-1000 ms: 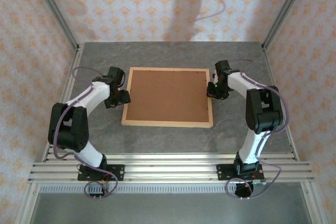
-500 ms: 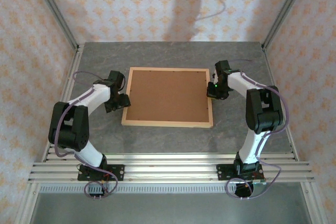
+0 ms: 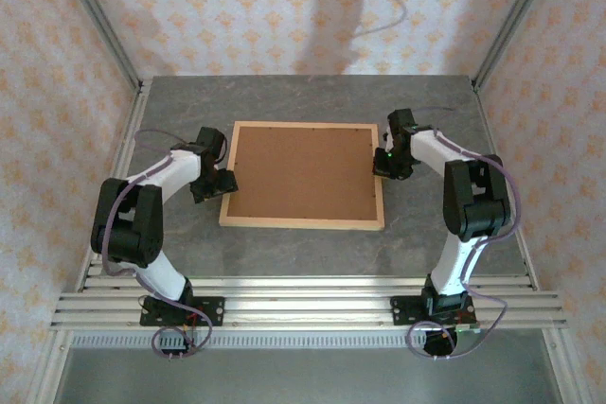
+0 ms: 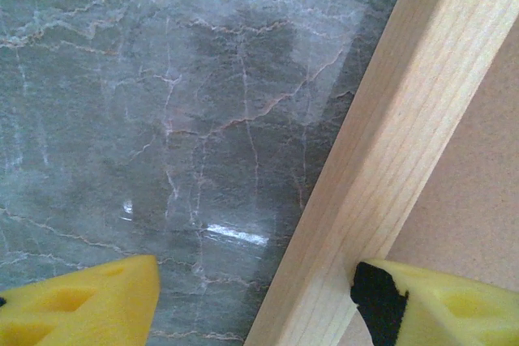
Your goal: Put the photo into the frame
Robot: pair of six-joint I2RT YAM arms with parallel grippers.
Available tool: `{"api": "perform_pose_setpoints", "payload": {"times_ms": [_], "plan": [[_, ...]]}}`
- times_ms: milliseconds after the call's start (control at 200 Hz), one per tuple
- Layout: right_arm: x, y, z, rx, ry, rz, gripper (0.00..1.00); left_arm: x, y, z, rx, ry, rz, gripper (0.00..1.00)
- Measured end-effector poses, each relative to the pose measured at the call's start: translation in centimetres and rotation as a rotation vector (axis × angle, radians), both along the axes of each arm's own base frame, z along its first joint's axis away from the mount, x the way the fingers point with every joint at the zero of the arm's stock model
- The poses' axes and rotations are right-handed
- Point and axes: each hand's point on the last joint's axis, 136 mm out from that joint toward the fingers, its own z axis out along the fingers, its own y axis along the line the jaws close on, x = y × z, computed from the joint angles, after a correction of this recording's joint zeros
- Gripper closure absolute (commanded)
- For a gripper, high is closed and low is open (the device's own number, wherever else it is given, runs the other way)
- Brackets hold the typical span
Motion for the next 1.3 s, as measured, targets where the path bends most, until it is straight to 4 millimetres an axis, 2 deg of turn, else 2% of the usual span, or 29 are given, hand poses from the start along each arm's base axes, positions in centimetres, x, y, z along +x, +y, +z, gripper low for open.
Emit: {"api": "perform_pose_setpoints", "payload": {"times_ms": [340, 791, 951, 1031, 1141, 1301], "plan": [[0.0, 0.0, 0.0, 0.002, 0.001, 0.000, 0.92, 0.5, -1.4, -0.9, 0.013, 0.020, -0.041, 0.29], [0.0, 0.0, 0.0, 0.003, 0.003, -0.021, 0.94, 0.6, -1.3, -0.6, 0.060, 0.029, -0.054, 0.29], [0.1, -0.2, 0.0, 0.005, -0.001, -0.069, 0.95, 0.8, -1.1, 0.2, 0.070, 0.003, -0.038, 0.28], [0.2, -0.2, 0.0, 0.010, 0.001, -0.098, 0.95, 1.4, -1.8, 0.8, 0.043, -0.030, -0.040, 0.27], [0.2, -0.2, 0.0, 0.021, 0.001, -0.139, 0.95, 2.2, -2.8, 2.2, 0.003, -0.096, -0.040, 0.27], [0.3, -0.5, 0.0, 0.021, 0.006, -0.206, 0.96, 3.1, -3.3, 4.3, -0.035, -0.176, -0.016, 0.26]]}}
